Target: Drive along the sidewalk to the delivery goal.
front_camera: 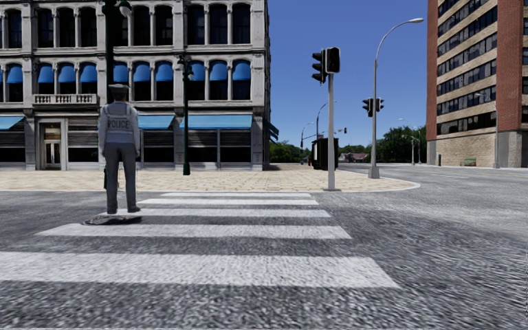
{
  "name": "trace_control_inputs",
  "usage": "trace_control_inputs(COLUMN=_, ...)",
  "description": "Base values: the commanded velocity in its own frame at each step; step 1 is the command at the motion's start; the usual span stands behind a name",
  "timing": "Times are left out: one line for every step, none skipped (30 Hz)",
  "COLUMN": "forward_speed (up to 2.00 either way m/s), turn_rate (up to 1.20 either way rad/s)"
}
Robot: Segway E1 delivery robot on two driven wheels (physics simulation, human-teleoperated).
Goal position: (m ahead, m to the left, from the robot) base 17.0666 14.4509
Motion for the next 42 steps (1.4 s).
trace_control_inputs(forward_speed=2.00, turn_rate=0.00)
trace_control_inputs(forward_speed=2.00, turn_rate=0.00)
trace_control_inputs(forward_speed=2.00, turn_rate=0.00)
trace_control_inputs(forward_speed=2.00, turn_rate=0.00)
trace_control_inputs(forward_speed=2.00, turn_rate=0.00)
trace_control_inputs(forward_speed=2.00, turn_rate=0.00)
trace_control_inputs(forward_speed=2.00, turn_rate=0.00)
trace_control_inputs(forward_speed=2.00, turn_rate=0.00)
trace_control_inputs(forward_speed=2.00, turn_rate=0.00)
trace_control_inputs(forward_speed=2.00, turn_rate=0.00)
trace_control_inputs(forward_speed=2.00, turn_rate=0.00)
trace_control_inputs(forward_speed=2.00, turn_rate=0.00)
trace_control_inputs(forward_speed=2.00, turn_rate=0.00)
trace_control_inputs(forward_speed=2.00, turn_rate=0.00)
trace_control_inputs(forward_speed=2.00, turn_rate=0.00)
trace_control_inputs(forward_speed=2.00, turn_rate=0.00)
trace_control_inputs(forward_speed=2.00, turn_rate=0.00)
trace_control_inputs(forward_speed=2.00, turn_rate=0.00)
trace_control_inputs(forward_speed=2.00, turn_rate=0.00)
trace_control_inputs(forward_speed=2.00, turn_rate=0.00)
trace_control_inputs(forward_speed=2.00, turn_rate=0.00)
trace_control_inputs(forward_speed=2.00, turn_rate=0.00)
trace_control_inputs(forward_speed=2.00, turn_rate=0.00)
trace_control_inputs(forward_speed=2.00, turn_rate=0.00)
trace_control_inputs(forward_speed=2.00, turn_rate=0.00)
trace_control_inputs(forward_speed=2.00, turn_rate=0.00)
trace_control_inputs(forward_speed=2.00, turn_rate=0.00)
trace_control_inputs(forward_speed=2.00, turn_rate=0.00)
trace_control_inputs(forward_speed=2.00, turn_rate=0.00)
trace_control_inputs(forward_speed=2.00, turn_rate=0.00)
trace_control_inputs(forward_speed=2.00, turn_rate=0.00)
trace_control_inputs(forward_speed=2.00, turn_rate=0.00)
trace_control_inputs(forward_speed=2.00, turn_rate=0.00)
trace_control_inputs(forward_speed=2.00, turn_rate=0.00)
trace_control_inputs(forward_speed=2.00, turn_rate=0.00)
trace_control_inputs(forward_speed=2.00, turn_rate=0.00)
trace_control_inputs(forward_speed=2.00, turn_rate=0.00)
trace_control_inputs(forward_speed=2.00, turn_rate=0.00)
trace_control_inputs(forward_speed=2.00, turn_rate=0.00)
trace_control_inputs(forward_speed=2.00, turn_rate=0.00)
trace_control_inputs(forward_speed=2.00, turn_rate=0.00)
trace_control_inputs(forward_speed=2.00, turn_rate=0.00)
